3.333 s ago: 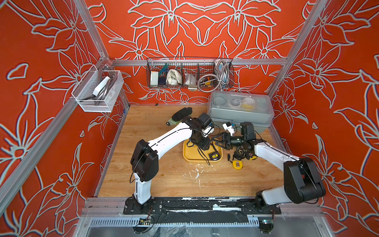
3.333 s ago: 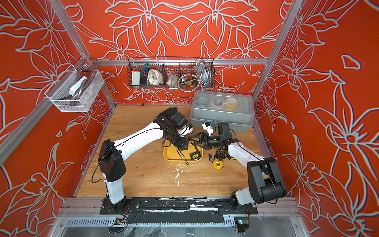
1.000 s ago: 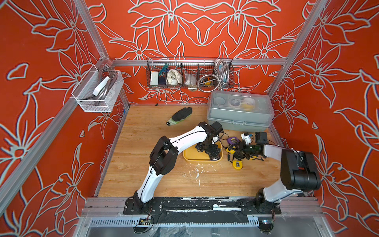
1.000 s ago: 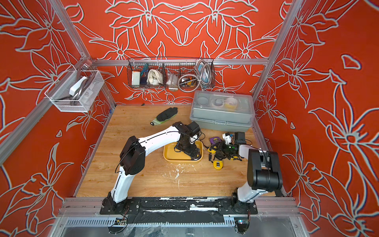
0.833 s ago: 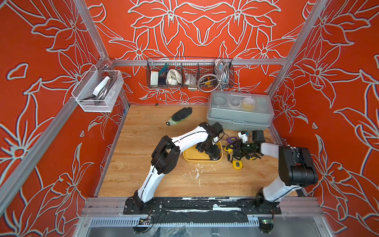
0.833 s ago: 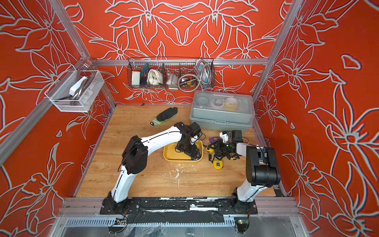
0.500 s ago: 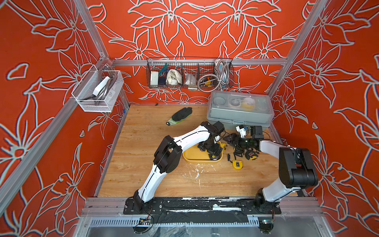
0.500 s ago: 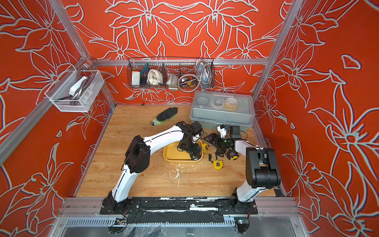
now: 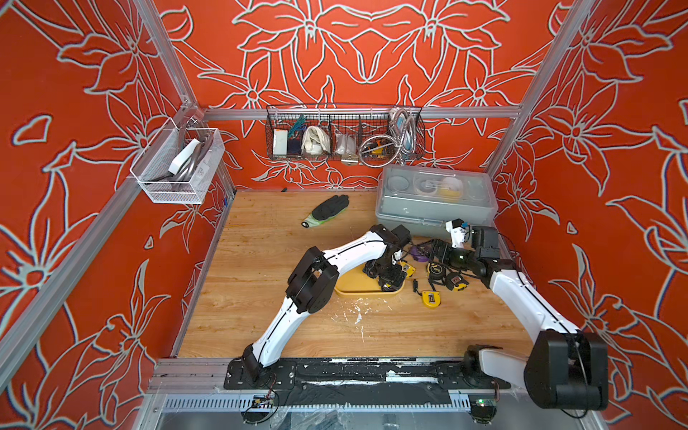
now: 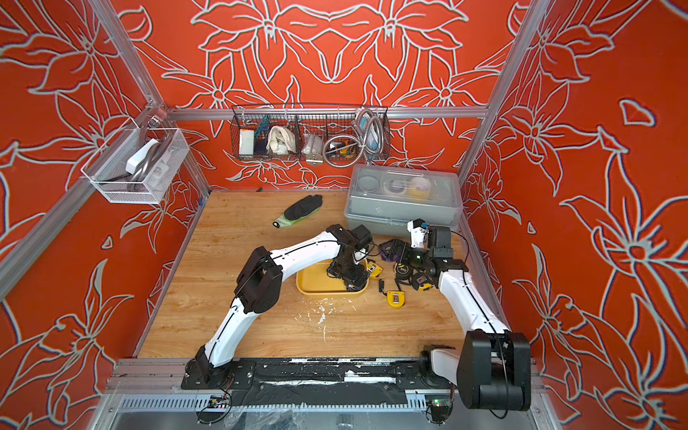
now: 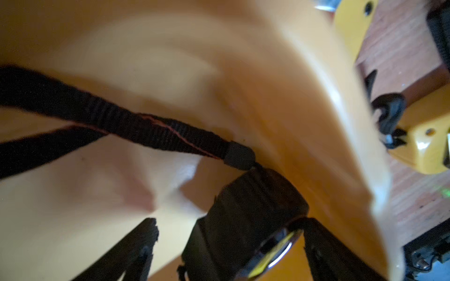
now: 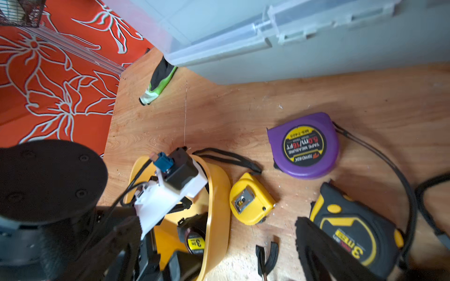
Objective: Take the tape measure out of the storage box
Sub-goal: Pick up the tape measure from the storage box.
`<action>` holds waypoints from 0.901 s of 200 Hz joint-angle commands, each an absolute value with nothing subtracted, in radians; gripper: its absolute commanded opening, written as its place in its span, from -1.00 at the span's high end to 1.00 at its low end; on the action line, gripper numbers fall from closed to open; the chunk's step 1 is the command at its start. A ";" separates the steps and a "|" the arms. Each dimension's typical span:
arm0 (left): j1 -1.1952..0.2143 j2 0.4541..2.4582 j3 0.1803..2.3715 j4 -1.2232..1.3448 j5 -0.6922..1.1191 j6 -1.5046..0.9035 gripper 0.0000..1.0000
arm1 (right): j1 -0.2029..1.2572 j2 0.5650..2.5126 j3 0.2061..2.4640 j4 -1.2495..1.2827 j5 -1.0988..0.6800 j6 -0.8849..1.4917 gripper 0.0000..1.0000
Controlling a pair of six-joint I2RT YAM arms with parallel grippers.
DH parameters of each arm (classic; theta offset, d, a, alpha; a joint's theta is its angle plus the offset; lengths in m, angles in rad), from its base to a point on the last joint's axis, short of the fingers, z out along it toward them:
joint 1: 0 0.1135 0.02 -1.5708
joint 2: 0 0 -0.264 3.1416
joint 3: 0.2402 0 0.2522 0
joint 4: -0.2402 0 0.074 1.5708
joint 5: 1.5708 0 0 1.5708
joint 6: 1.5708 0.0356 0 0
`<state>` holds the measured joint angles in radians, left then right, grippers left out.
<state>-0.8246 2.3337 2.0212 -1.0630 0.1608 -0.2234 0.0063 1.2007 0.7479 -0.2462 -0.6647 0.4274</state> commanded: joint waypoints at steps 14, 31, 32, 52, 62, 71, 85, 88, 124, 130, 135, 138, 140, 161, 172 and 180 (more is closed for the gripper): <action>-0.827 2.359 2.000 -1.066 0.109 -0.227 -0.68 | 0.005 1.167 0.680 -0.298 -0.632 0.422 -0.99; -0.820 2.356 1.988 -1.066 0.089 -0.225 -0.59 | 0.006 1.158 0.662 -0.291 -0.641 0.433 -0.99; -0.820 2.355 1.986 -1.066 0.088 -0.225 -0.59 | 0.007 1.159 0.662 -0.292 -0.642 0.433 -0.99; -0.805 2.337 1.951 -1.070 0.060 -0.232 -0.60 | 0.006 1.157 0.657 -0.296 -0.646 0.431 -0.99; -0.796 2.321 1.924 -1.070 0.025 -0.243 -0.69 | 0.006 1.155 0.657 -0.300 -0.647 0.430 -0.99; -0.784 2.306 1.898 -1.068 -0.006 -0.249 -0.79 | 0.006 1.155 0.655 -0.301 -0.649 0.431 -0.99; -0.767 2.281 1.858 -1.066 -0.069 -0.259 -0.93 | 0.008 1.156 0.648 -0.293 -0.652 0.437 -0.99; -0.765 2.277 1.850 -1.067 -0.083 -0.259 -0.95 | 0.007 1.156 0.647 -0.292 -0.653 0.438 -0.99; -0.761 2.201 1.787 -1.043 -0.088 -0.246 -0.97 | 0.007 1.162 0.640 -0.282 -0.660 0.443 -0.99; -0.763 2.195 1.783 -1.042 -0.078 -0.246 -0.97 | 0.008 1.162 0.641 -0.283 -0.660 0.442 -0.99; -0.765 2.193 1.781 -1.042 -0.069 -0.244 -0.97 | 0.007 1.164 0.640 -0.282 -0.662 0.442 -0.99; -0.765 2.191 1.779 -1.043 -0.064 -0.243 -0.97 | 0.007 1.164 0.640 -0.280 -0.663 0.442 -0.99; -0.765 2.191 1.777 -1.042 -0.060 -0.243 -0.97 | 0.007 1.164 0.640 -0.280 -0.663 0.442 -0.99; -0.767 2.199 1.764 -1.037 -0.022 -0.239 -0.95 | 0.007 1.172 0.640 -0.277 -0.667 0.440 -0.99; -0.767 2.204 1.752 -1.032 -0.008 -0.238 -0.85 | 0.008 1.175 0.641 -0.281 -0.667 0.437 -0.99; -0.767 2.207 1.741 -1.029 -0.008 -0.237 -0.80 | 0.008 1.175 0.640 -0.282 -0.669 0.436 -0.99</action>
<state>-0.7605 2.2147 1.7771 -0.9951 -0.0486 -0.2474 0.0063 1.1713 0.6529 -0.2836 -0.6552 0.4366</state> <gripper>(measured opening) 0.930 0.996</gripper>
